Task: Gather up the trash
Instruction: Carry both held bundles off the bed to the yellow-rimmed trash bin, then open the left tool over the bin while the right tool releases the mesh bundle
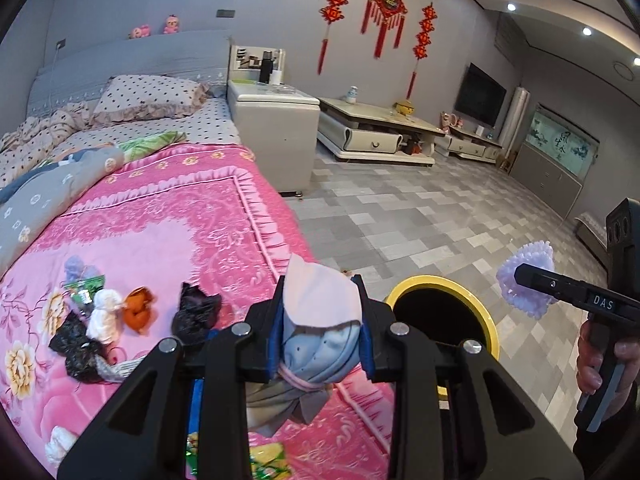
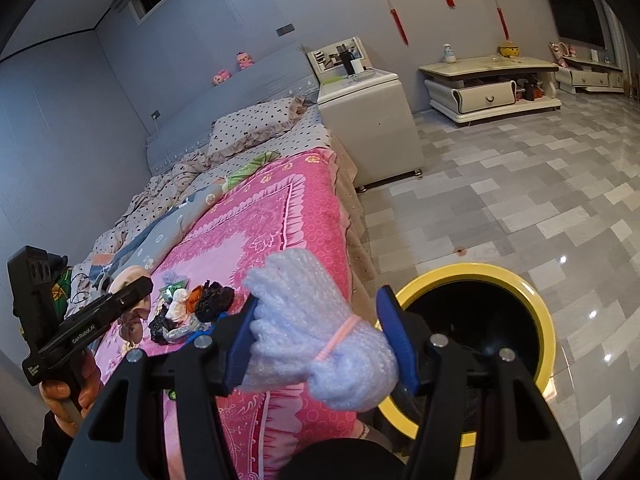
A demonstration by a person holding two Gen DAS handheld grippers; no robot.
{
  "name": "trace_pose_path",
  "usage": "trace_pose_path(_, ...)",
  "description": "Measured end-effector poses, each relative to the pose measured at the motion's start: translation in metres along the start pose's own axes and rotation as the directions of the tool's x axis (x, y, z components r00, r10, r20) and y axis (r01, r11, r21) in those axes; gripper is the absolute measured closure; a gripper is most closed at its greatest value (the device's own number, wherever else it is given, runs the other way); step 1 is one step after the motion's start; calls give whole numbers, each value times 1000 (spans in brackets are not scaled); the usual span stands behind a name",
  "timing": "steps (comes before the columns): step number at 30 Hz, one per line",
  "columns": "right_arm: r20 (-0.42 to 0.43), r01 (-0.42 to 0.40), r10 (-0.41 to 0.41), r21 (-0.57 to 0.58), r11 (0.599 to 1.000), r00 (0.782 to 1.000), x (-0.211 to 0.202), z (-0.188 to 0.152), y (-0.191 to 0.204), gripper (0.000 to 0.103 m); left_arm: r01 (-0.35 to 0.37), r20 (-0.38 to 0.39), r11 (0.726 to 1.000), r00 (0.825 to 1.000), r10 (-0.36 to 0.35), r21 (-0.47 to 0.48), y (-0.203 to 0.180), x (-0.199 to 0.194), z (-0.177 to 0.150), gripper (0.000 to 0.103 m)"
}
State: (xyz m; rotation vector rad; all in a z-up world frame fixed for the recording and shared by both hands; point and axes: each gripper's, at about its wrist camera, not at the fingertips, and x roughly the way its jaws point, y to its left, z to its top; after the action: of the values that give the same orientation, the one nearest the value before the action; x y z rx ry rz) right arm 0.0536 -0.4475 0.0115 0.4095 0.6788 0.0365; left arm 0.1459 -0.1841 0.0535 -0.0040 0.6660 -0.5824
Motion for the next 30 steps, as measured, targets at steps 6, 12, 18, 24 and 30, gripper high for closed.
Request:
trace_pose_path(6, 33, 34, -35, 33, 999, 999, -8, 7, -25, 48, 48, -28, 999, 999, -47, 25, -36, 25, 5, 74)
trace_pose_path(12, 35, 65, -68, 80, 995, 997, -2, 12, -52, 48, 88, -45, 995, 995, -86, 52, -70, 52, 5, 74)
trace_pose_path(18, 29, 94, -98, 113, 989, 995, 8, 16, -75, 48, 140, -87, 988, 987, -134, 58, -94, 83, -1, 74)
trace_pose_path(24, 13, 119, -123, 162, 979, 992, 24, 17, -103, 48, 165, -134, 982, 979, -153, 89, -120, 118, -11, 74)
trace_pose_path(30, -11, 149, -150, 209, 966, 989, 39, 12, -127, 47, 206, -178, 975, 966, -190, 79, -138, 154, -22, 74)
